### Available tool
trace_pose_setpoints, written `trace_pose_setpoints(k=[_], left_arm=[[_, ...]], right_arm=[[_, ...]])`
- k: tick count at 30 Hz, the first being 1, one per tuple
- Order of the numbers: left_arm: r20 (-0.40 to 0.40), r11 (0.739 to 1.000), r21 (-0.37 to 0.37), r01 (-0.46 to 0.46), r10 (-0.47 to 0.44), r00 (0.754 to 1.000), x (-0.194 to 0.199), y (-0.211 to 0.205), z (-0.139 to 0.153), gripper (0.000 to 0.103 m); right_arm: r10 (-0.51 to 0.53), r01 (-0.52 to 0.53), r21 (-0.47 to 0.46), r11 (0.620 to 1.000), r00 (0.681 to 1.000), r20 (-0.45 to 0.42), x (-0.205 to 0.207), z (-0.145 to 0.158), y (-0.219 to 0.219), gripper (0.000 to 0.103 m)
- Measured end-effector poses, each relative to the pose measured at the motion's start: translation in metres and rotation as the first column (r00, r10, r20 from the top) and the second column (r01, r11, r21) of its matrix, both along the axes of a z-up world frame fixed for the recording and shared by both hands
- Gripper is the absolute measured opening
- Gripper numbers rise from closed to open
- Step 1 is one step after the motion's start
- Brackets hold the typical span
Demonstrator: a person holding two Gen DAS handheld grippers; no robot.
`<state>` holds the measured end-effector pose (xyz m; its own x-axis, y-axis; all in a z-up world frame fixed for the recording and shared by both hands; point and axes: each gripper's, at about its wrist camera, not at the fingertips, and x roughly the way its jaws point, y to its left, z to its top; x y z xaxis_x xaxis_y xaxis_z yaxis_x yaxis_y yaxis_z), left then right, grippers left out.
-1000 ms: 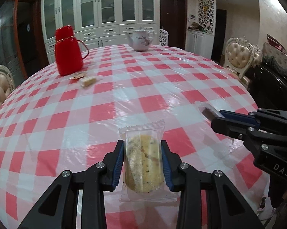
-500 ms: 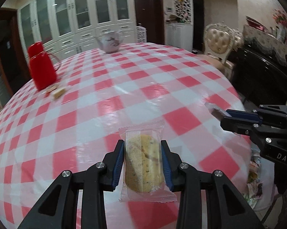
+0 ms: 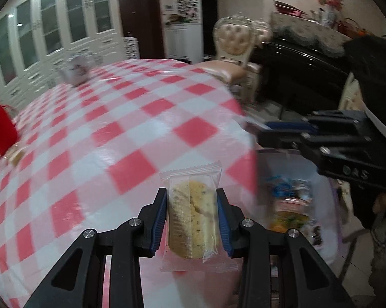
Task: Organize snacks
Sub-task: 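Open both tools to drop the packets into the white box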
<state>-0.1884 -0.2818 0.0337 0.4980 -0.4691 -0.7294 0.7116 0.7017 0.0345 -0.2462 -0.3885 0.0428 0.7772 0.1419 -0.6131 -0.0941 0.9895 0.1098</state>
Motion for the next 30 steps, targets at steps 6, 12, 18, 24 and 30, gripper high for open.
trace_pose_setpoints(k=[6,12,18,24,30], left_arm=[[-0.045,0.993,-0.012,0.119,-0.119,0.992,-0.016,-0.031,-0.004,0.038],[-0.076,0.974,0.007,0.224,-0.223,0.972,-0.032,-0.061,-0.013,0.038],[-0.126,0.945,0.020,0.327,-0.323,0.938,-0.049,-0.093,-0.023,0.038],[-0.161,0.914,0.019,0.405,-0.397,0.904,-0.060,-0.117,-0.032,0.038],[-0.272,0.852,-0.077,0.518,-0.517,0.811,-0.073,-0.130,-0.042,0.045]], right_arm=[[-0.065,0.065,-0.067,0.996,0.998,-0.004,-0.013,0.005,-0.030,0.016],[-0.151,0.143,-0.167,0.976,0.988,-0.036,-0.026,0.004,-0.061,0.016],[-0.225,0.186,-0.272,0.944,0.967,-0.121,-0.037,-0.005,-0.093,0.016],[-0.180,0.099,-0.388,0.916,0.968,-0.178,-0.056,-0.016,-0.096,0.016],[-0.063,-0.093,-0.450,0.888,0.945,-0.320,-0.073,-0.036,-0.082,0.019]])
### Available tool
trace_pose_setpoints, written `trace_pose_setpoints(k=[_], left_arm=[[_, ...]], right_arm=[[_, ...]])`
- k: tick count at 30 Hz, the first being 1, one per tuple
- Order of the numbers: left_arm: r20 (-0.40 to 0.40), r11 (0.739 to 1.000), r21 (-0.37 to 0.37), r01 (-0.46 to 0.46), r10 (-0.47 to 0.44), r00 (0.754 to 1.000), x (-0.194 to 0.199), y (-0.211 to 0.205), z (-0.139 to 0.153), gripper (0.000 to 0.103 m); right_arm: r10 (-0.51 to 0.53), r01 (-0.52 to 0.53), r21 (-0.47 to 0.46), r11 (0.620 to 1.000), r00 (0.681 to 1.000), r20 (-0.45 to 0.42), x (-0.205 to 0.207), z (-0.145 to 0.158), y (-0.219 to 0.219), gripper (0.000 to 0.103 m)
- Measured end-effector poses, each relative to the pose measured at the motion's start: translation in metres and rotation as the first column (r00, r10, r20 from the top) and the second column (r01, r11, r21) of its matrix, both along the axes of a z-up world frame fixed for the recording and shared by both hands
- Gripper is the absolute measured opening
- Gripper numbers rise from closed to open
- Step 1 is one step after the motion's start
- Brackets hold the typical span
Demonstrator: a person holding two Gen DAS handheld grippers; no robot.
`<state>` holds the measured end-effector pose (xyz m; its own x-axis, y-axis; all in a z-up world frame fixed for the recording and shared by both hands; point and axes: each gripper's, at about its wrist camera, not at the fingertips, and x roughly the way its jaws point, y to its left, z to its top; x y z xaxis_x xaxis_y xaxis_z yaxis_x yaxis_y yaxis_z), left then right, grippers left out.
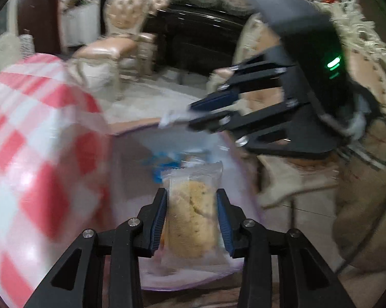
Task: Organize snacks
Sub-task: 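Open both tools to drop the packets into the white box, then move both open tools back to the last snacks on the table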
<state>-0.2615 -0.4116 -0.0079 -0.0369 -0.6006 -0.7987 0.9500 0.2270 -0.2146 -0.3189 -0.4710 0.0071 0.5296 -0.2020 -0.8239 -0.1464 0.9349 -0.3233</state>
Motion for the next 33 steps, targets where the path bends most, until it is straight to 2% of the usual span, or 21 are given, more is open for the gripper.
trace_pose_setpoints(k=[1,2,5,7,8,9,12,14,16,17,18,19,20,22,23,24,26,27,29,31,33], left_arm=[[-0.017,1.000,0.003,0.023,-0.023,1.000,-0.003,-0.001,-0.002,0.055],[-0.010,1.000,0.003,0.024,-0.024,1.000,-0.004,0.001,-0.001,0.059],[0.039,0.998,-0.055,-0.033,0.035,0.999,0.006,0.018,0.011,0.060],[0.052,0.986,-0.122,-0.116,0.123,0.991,0.024,0.040,0.024,0.063],[0.052,0.977,-0.149,-0.155,0.164,0.985,0.033,0.050,0.029,0.068],[0.049,0.962,-0.175,-0.209,0.220,0.974,0.045,0.064,0.036,0.070],[0.083,0.903,-0.242,-0.355,0.384,0.920,0.081,0.111,0.057,0.070],[0.128,0.851,-0.272,-0.450,0.495,0.859,0.104,0.144,0.070,0.074],[0.163,0.769,-0.295,-0.566,0.625,0.764,0.132,0.185,0.080,0.082],[0.167,0.724,-0.304,-0.619,0.680,0.714,0.146,0.206,0.082,0.084],[0.170,0.666,-0.311,-0.678,0.741,0.650,0.163,0.231,0.084,0.084],[0.180,0.621,-0.312,-0.719,0.782,0.597,0.175,0.251,0.083,0.084],[0.198,0.561,-0.303,-0.770,0.828,0.525,0.193,0.277,0.081,0.084],[0.231,0.477,-0.282,-0.833,0.876,0.423,0.217,0.317,0.077,0.084],[0.246,0.421,-0.274,-0.865,0.900,0.360,0.232,0.344,0.075,0.084],[0.249,0.379,-0.267,-0.886,0.915,0.317,0.242,0.360,0.073,0.084],[0.229,0.255,-0.263,-0.930,0.953,0.197,0.267,0.407,0.070,0.084],[0.211,0.210,-0.274,-0.939,0.965,0.154,0.274,0.426,0.068,0.084],[0.160,0.091,-0.295,-0.951,0.986,0.044,0.292,0.463,0.069,0.084],[0.088,-0.050,-0.330,-0.943,0.993,-0.083,0.304,0.500,0.070,0.084],[0.026,-0.152,-0.371,-0.916,0.984,-0.174,0.305,0.531,0.068,0.084]], right_arm=[[0.014,-0.014,-0.017,1.000,0.999,-0.043,-0.002,-0.007,0.002,0.019],[0.001,-0.005,-0.049,0.999,0.998,-0.064,-0.002,-0.011,0.001,0.020],[-0.063,0.061,-0.053,0.997,0.998,-0.030,0.000,-0.005,-0.010,0.026],[-0.104,0.106,-0.046,0.993,0.994,0.033,0.001,0.008,-0.016,0.041],[-0.117,0.120,-0.044,0.992,0.991,0.071,0.003,0.015,-0.016,0.055],[-0.124,0.129,-0.038,0.991,0.985,0.120,0.004,0.024,-0.014,0.065],[-0.116,0.120,-0.003,0.993,0.958,0.261,0.011,0.048,0.000,0.069],[-0.154,0.121,0.111,0.986,0.919,0.363,0.020,0.064,0.008,0.077],[-0.205,0.097,0.259,0.961,0.881,0.427,0.036,0.074,0.017,0.084],[-0.245,0.080,0.361,0.929,0.864,0.441,0.050,0.076,0.026,0.086],[-0.268,0.070,0.422,0.904,0.862,0.430,0.063,0.076,0.034,0.087],[-0.266,0.045,0.485,0.873,0.878,0.397,0.087,0.074,0.050,0.087],[-0.242,0.011,0.518,0.855,0.893,0.379,0.107,0.072,0.066,0.087],[-0.201,-0.015,0.527,0.850,0.915,0.349,0.146,0.067,0.103,0.087],[-0.180,-0.020,0.518,0.855,0.926,0.333,0.164,0.064,0.121,0.087],[-0.154,-0.036,0.514,0.857,0.934,0.322,0.179,0.062,0.136,0.087],[-0.086,-0.084,0.524,0.847,0.952,0.292,0.218,0.057,0.176,0.087],[-0.075,-0.083,0.531,0.843,0.960,0.269,0.237,0.054,0.193,0.087],[-0.064,-0.071,0.561,0.825,0.974,0.217,0.272,0.043,0.222,0.087],[-0.071,-0.034,0.602,0.798,0.986,0.150,0.311,0.031,0.254,0.087],[-0.085,0.005,0.617,0.787,0.991,0.100,0.342,0.020,0.274,0.087]])
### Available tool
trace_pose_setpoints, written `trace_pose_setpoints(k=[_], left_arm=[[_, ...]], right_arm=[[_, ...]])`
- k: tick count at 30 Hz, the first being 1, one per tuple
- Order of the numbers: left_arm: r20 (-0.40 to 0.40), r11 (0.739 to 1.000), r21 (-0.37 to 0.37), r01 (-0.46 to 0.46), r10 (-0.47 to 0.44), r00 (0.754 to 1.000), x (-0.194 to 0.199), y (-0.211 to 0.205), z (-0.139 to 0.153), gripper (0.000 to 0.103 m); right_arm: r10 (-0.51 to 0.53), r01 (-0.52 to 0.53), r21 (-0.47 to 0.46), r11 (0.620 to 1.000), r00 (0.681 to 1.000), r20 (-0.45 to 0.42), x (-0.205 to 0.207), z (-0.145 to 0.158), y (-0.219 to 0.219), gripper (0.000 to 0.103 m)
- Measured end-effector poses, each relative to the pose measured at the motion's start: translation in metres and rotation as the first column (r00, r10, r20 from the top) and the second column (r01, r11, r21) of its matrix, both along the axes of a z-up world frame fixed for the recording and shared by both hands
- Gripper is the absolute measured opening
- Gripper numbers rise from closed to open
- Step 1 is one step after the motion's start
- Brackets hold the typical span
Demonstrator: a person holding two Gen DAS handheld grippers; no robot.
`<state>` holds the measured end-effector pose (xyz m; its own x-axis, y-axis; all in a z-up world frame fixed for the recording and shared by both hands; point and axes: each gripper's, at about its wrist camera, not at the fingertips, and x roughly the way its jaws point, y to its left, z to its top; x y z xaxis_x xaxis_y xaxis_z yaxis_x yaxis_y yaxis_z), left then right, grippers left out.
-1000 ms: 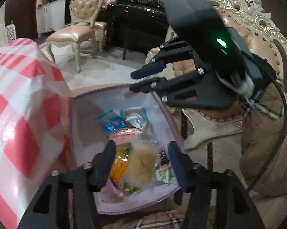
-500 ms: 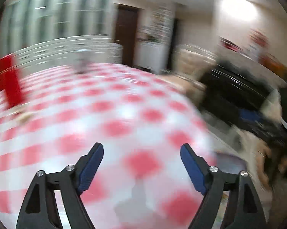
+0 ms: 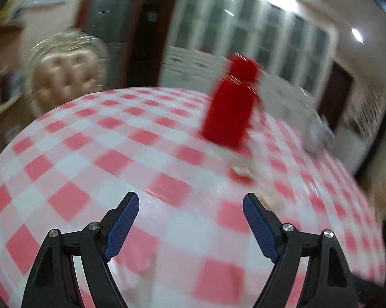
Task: Organize snacks
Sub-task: 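Move both open tools back to the last snacks on the table, then grasp clear bread packet with right tool while left tool grasps nut packet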
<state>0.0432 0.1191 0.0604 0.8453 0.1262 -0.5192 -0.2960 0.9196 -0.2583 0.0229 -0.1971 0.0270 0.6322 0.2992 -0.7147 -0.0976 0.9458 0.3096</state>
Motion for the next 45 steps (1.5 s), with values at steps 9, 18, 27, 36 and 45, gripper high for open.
trace_pose_setpoints(k=[9,18,27,36,45], left_arm=[[0.056,0.988,-0.041,-0.151,0.153,0.987,-0.018,0.051,-0.002,0.084],[0.015,0.971,-0.178,-0.161,0.167,0.986,-0.019,0.074,-0.011,0.084],[-0.011,0.960,-0.241,-0.144,0.146,0.989,-0.022,0.075,-0.013,0.084],[-0.059,0.980,-0.180,-0.081,0.072,0.996,-0.010,0.055,-0.020,0.084],[-0.116,0.988,-0.146,-0.041,0.024,0.993,0.003,0.043,-0.031,0.084]], right_arm=[[-0.145,0.149,0.032,0.988,0.984,-0.100,0.127,-0.013,0.081,0.087],[-0.272,0.249,-0.215,0.944,0.958,-0.089,0.195,-0.021,0.145,0.088],[-0.085,0.073,-0.263,0.962,0.996,-0.036,0.164,-0.021,0.104,0.059],[0.049,-0.051,-0.232,0.971,0.999,-0.015,0.169,-0.022,0.089,0.074],[0.276,-0.273,-0.360,0.892,0.960,-0.042,0.204,-0.028,0.104,0.078]])
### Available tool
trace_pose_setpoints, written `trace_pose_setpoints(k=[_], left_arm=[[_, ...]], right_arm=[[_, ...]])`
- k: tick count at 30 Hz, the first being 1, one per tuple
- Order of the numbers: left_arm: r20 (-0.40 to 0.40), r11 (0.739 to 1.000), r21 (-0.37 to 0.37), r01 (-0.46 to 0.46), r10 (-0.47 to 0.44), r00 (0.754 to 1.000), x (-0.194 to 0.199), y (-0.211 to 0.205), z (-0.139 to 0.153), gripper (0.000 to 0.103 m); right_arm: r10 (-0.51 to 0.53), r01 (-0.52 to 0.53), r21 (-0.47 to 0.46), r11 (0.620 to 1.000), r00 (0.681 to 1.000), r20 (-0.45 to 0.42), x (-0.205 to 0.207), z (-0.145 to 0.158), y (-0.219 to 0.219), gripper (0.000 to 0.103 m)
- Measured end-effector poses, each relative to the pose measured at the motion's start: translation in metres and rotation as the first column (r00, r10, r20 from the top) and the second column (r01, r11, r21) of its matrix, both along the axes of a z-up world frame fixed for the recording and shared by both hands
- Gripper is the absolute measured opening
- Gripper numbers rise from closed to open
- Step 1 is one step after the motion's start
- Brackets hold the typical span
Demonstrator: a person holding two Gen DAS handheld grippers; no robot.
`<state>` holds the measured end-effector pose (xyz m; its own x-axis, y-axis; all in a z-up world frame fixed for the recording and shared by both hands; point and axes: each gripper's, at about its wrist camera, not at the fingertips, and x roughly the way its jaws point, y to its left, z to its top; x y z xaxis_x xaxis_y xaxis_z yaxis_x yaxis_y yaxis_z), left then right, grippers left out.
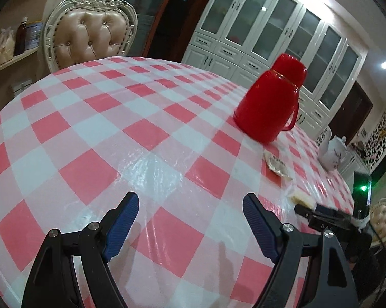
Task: Organize snacks
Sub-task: 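Grasp clear bread packet with right tool while left tool grasps nut packet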
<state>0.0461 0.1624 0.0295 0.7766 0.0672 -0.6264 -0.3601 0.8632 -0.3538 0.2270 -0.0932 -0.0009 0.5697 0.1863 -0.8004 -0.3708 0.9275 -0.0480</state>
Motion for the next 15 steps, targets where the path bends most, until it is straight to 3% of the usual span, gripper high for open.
trace_pose_setpoints(k=[3,7,13,14,15], left_arm=[[-0.010,1.000,0.020,0.009,-0.009,1.000,0.002,-0.005,-0.001,0.084],[-0.023,1.000,0.009,0.013,-0.012,1.000,0.005,-0.005,-0.005,0.084],[-0.050,1.000,0.001,0.015,-0.015,0.999,0.010,-0.003,-0.012,0.084],[-0.051,1.000,0.008,0.016,-0.016,0.999,0.010,-0.004,-0.012,0.084],[-0.052,1.000,0.016,0.020,-0.019,0.998,0.010,-0.006,-0.012,0.084]], right_arm=[[0.088,-0.085,-0.076,0.993,0.995,0.040,0.001,0.002,0.001,0.087],[0.267,-0.254,-0.150,0.956,0.961,0.076,0.002,0.002,0.002,0.091],[0.318,-0.316,-0.061,0.947,0.948,0.031,0.018,0.000,0.002,0.090],[0.310,-0.309,-0.039,0.950,0.950,0.023,0.018,-0.001,0.001,0.081],[0.310,-0.310,-0.002,0.951,0.951,0.010,0.018,-0.001,-0.001,0.058]])
